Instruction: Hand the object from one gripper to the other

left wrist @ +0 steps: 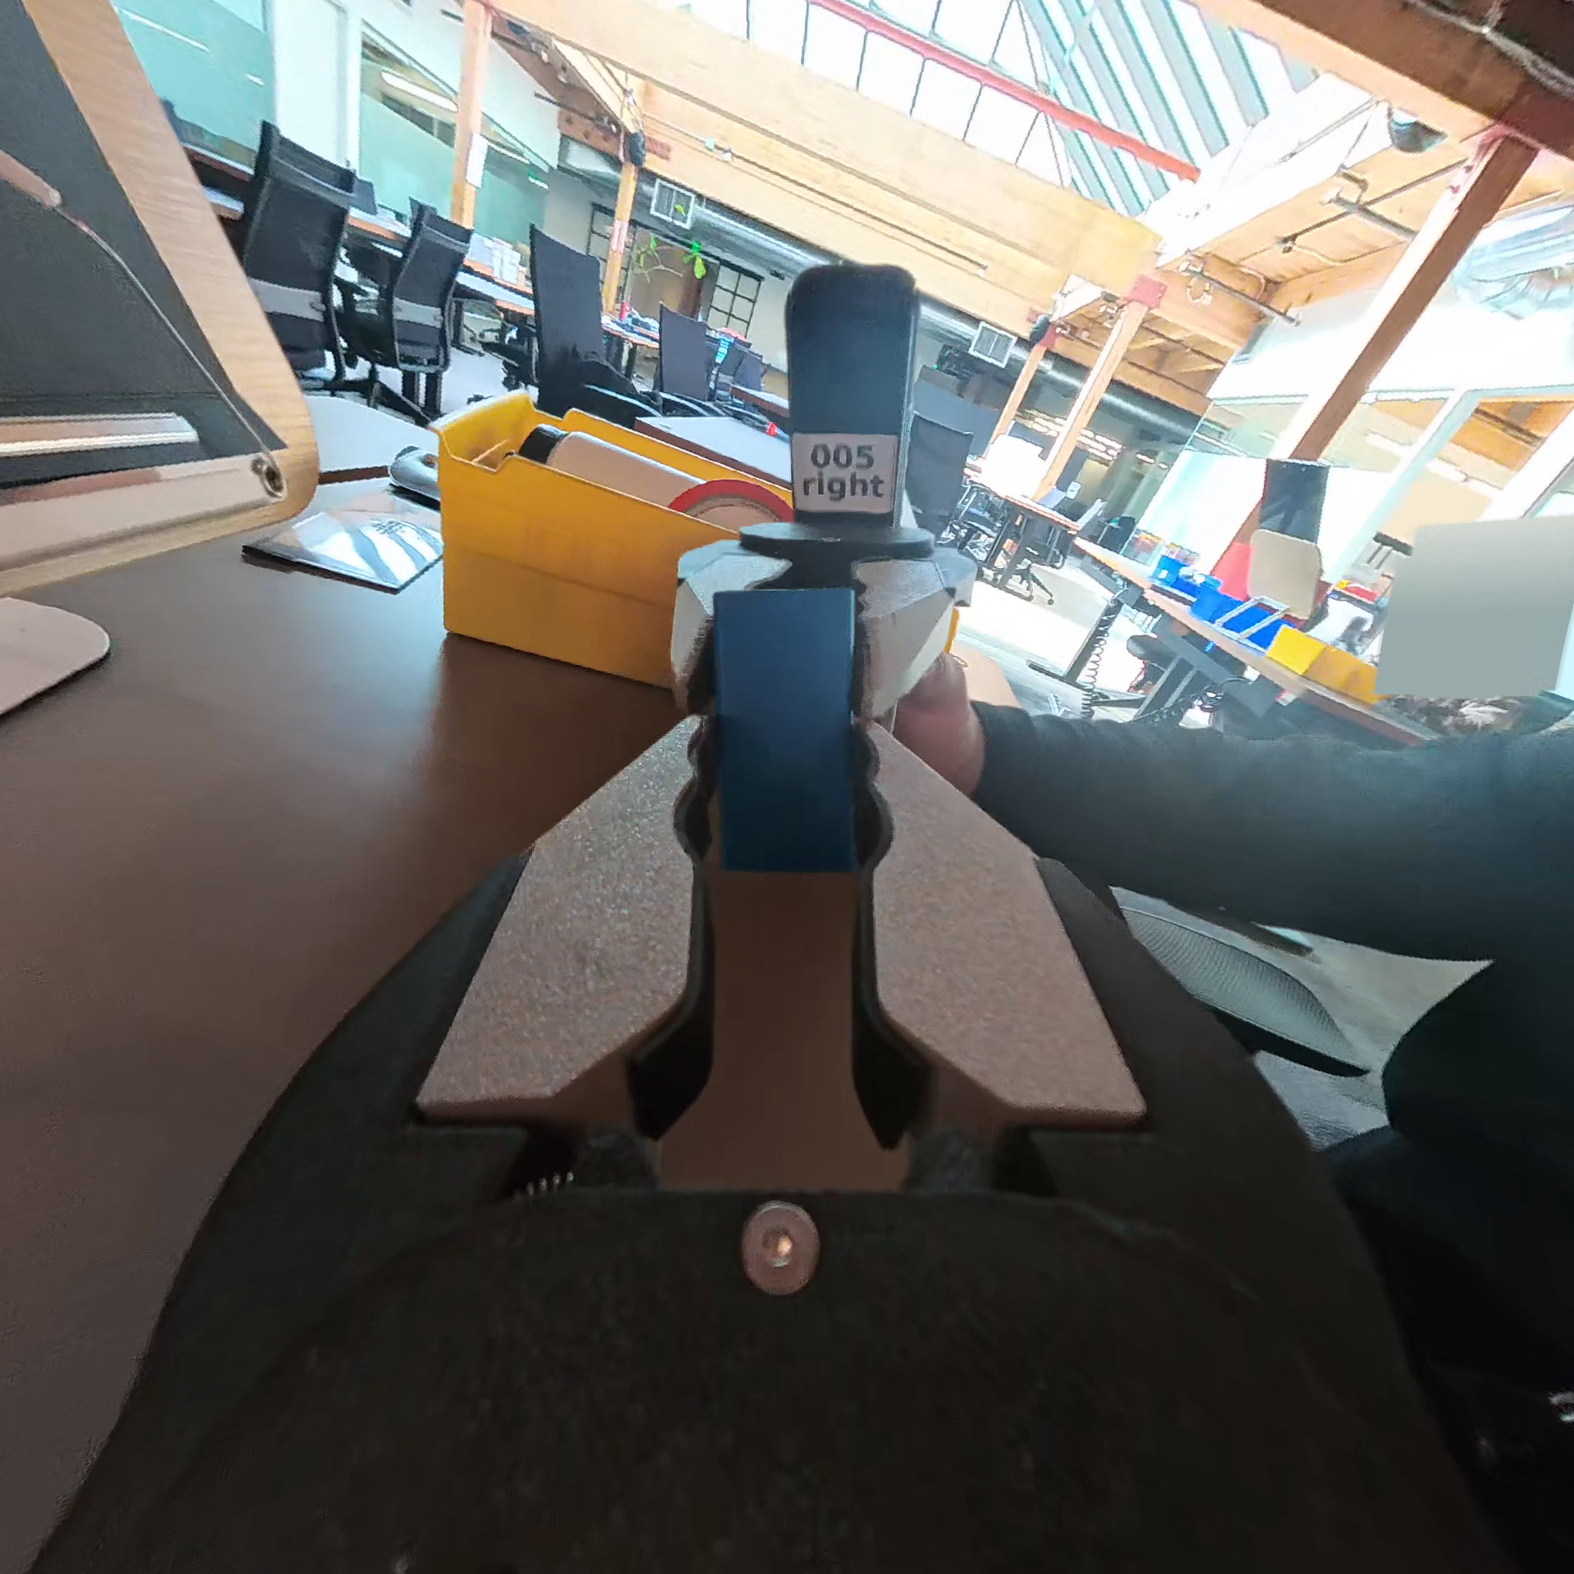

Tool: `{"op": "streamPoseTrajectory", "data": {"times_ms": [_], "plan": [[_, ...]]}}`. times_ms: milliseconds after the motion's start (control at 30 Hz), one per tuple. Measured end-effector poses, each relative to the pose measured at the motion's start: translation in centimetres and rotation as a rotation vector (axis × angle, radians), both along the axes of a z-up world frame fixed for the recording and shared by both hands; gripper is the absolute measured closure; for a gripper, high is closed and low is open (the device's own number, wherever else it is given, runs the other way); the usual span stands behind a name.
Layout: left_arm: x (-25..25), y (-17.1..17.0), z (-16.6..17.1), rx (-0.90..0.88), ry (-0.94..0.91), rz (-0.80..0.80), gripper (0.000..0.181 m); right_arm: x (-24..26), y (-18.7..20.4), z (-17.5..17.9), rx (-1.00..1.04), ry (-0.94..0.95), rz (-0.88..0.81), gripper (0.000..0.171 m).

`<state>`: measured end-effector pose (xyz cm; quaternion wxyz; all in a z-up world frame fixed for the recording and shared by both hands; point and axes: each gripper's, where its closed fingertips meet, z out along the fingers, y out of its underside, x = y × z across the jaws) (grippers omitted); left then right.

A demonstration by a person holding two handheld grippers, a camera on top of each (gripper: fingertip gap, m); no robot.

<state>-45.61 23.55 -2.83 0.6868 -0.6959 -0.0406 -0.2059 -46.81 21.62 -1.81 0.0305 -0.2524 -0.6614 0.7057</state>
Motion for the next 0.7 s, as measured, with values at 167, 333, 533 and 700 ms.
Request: {"op": "streamPoseTrajectory", "data": {"times_ms": [167, 333, 533, 700], "plan": [[-0.9, -0.3, -0.3, -0.030, -0.113, 0.038, 0.143, -1.0, 1.0, 0.5, 0.205, 0.175, -0.119, 0.141], [-2.7, -1.4, -0.3, -0.020, -0.277, 0.036, 0.121, -2.0, 3.6, 0.2, 0.635, 0.511, -0.447, 0.141], [-1.0, -1.1, -0.7, -0.063, -0.356, -0.075, 0.091, -0.9, 0.9, -0.4, 0.879, 0.795, -0.485, 0.141], [-0.2, -1.3, -0.5, -0.050, -0.383, -0.130, 0.099, 0.4, -0.7, -0.2, 0.801, 0.803, -0.431, 0.141]]}}
